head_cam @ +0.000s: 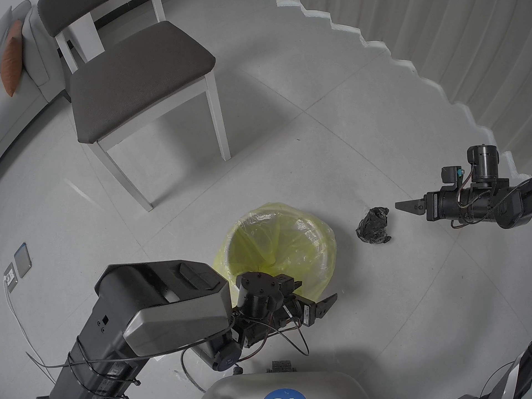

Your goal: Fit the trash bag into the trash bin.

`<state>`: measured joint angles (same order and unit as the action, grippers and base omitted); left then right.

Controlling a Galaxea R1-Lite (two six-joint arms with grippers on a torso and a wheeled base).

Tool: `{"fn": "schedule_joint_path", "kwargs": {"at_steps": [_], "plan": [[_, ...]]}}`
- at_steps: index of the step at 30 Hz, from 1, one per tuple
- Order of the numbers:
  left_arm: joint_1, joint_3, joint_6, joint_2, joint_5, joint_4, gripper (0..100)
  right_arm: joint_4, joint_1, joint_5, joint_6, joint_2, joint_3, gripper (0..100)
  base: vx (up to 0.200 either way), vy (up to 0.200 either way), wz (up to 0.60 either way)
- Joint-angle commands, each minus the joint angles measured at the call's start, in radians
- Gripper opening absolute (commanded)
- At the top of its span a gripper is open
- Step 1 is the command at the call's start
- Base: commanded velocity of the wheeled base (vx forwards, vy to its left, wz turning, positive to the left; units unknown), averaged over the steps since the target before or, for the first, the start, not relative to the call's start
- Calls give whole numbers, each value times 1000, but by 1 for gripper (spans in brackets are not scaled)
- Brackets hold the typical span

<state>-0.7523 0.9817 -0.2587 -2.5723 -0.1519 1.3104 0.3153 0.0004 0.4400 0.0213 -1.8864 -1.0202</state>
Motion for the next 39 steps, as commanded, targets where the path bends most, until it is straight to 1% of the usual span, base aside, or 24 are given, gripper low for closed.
{"fn": "schedule_joint_path", "kwargs": {"at_steps": [1, 5, 10, 11, 17, 21, 26, 29, 30, 34, 37, 39], "plan": [[-16, -3, -2, 4, 6, 1, 0, 1, -2, 0, 0, 15, 6, 100, 0, 0, 0], [-30, -9, -2, 21, 31, 4, 0, 1, -2, 2, 0, 16, 6, 100, 0, 0, 0], [-56, -41, -5, 34, 37, 21, 0, 1, -2, 5, 0, 16, 6, 100, 0, 0, 0], [-67, -44, -7, 31, 40, 26, 0, 1, -3, 19, 0, 16, 6, 100, 0, 0, 0], [-71, -41, -11, 4, 45, 29, 0, 1, -8, 29, 0, 16, 6, 100, 0, 0, 0], [-58, -52, -13, 23, 45, 69, 0, 1, -14, 29, 0, 18, 5, 100, 0, 0, 0], [-13, -87, -30, 100, 41, 75, 0, 1, -16, 36, 0, 16, 0, 100, 0, 0, 0], [11, -92, -45, 109, 43, 85, 0, 1, -14, 37, 0, 13, -1, 100, 0, 0, 0], [18, -94, -45, 109, 41, 85, 100, 1, -14, 37, 0, 15, -1, 100, 0, 0, 0], [42, -89, -43, 98, 43, 61, 100, 1, -13, 37, 0, 16, -1, 100, 0, 0, 0], [68, -84, -36, 58, 43, 59, 100, 1, -13, 37, 0, 18, 2, 100, 0, 0, 0], [88, -87, -16, 46, 43, 62, 100, 1, -13, 37, 0, 24, 5, 100, 0, 0, 0]]}}
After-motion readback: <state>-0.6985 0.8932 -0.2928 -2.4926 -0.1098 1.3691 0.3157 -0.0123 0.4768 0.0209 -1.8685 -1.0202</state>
